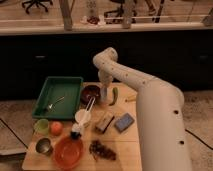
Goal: Wipe purple bowl with towel
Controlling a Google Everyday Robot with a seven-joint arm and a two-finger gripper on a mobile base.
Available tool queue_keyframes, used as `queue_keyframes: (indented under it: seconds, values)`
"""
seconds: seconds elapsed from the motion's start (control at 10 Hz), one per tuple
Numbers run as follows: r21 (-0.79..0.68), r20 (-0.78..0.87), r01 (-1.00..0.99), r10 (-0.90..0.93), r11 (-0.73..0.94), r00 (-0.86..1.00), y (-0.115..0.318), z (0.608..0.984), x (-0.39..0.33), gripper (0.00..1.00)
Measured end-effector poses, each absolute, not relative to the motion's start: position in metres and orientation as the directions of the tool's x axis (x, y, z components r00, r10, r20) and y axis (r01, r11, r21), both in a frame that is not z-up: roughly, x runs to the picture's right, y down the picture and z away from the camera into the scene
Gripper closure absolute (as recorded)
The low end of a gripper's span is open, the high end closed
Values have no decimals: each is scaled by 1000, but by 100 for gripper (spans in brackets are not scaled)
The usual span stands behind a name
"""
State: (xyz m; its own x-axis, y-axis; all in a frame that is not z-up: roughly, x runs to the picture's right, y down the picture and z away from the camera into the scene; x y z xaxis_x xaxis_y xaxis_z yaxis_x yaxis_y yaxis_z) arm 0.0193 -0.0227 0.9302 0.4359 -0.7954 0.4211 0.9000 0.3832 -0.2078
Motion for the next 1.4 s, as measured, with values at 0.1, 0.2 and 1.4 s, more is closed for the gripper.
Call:
queue_keyframes:
  seconds: [0.1,0.2,1.4]
  values:
    - [-206,420,900,-796,384,436,-25,930,20,98]
    - [-200,421,901,-797,385,433,-28,929,19,98]
    - [-15,481,968,-846,252,228,-42,930,-90,98]
